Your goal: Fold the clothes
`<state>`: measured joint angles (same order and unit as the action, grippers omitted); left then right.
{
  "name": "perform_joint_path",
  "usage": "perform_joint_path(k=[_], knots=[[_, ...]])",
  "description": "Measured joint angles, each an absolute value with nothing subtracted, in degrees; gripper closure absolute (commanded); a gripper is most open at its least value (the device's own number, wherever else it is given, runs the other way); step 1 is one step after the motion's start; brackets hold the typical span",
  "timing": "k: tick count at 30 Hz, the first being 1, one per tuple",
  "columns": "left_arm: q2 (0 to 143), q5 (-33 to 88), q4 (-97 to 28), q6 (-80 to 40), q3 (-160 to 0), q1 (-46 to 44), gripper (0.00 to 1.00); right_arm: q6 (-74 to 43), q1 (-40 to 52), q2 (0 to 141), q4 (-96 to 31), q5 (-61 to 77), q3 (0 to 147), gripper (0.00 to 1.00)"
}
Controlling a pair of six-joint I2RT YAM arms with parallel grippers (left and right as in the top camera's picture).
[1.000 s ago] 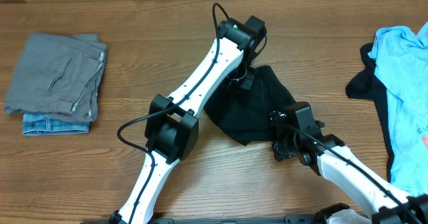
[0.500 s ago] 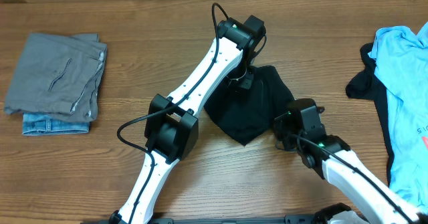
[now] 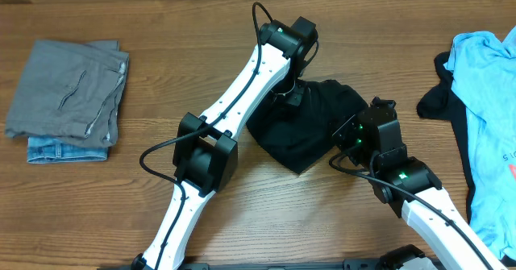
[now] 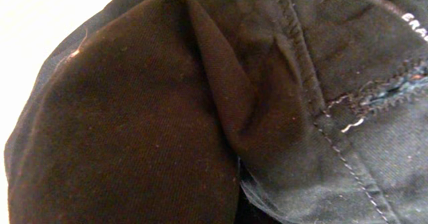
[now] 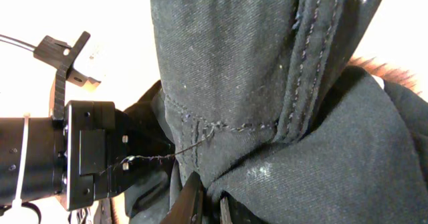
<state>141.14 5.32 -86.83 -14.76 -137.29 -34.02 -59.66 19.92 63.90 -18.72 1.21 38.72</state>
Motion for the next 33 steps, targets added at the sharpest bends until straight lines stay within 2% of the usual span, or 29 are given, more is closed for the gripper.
perform_joint_path(k=[6, 7, 8, 14, 31, 33], knots=[[141.1, 5.3, -86.8, -14.8, -137.3, -34.0, 0.96, -59.6, 19.9, 63.9, -18.8, 1.0, 38.7, 0.81], [141.1, 5.1, -86.8, -14.8, -137.3, -34.0, 0.96, -59.4, 19.9, 63.9, -18.6, 0.9, 38.7, 0.71], [141.1, 5.0, -86.8, -14.7, -137.3, -34.0, 0.96, -59.3, 19.9, 63.9, -18.2, 0.7, 38.7, 0.69], [141.1, 4.2, -86.8, -14.8, -137.3, -33.3, 0.96, -59.4, 19.8, 63.7, -13.2, -0.3, 38.9, 0.68], [141.1, 4.0, -86.8, -14.8, -137.3, -33.3, 0.96, -61.3, 16.9, 67.3, -20.2, -0.3, 39.1, 0.67], [141.1, 4.0, -86.8, -14.7, -137.3, -33.3, 0.96, -61.3, 16.9, 69.7, -20.2, 0.1, 39.1, 0.76]])
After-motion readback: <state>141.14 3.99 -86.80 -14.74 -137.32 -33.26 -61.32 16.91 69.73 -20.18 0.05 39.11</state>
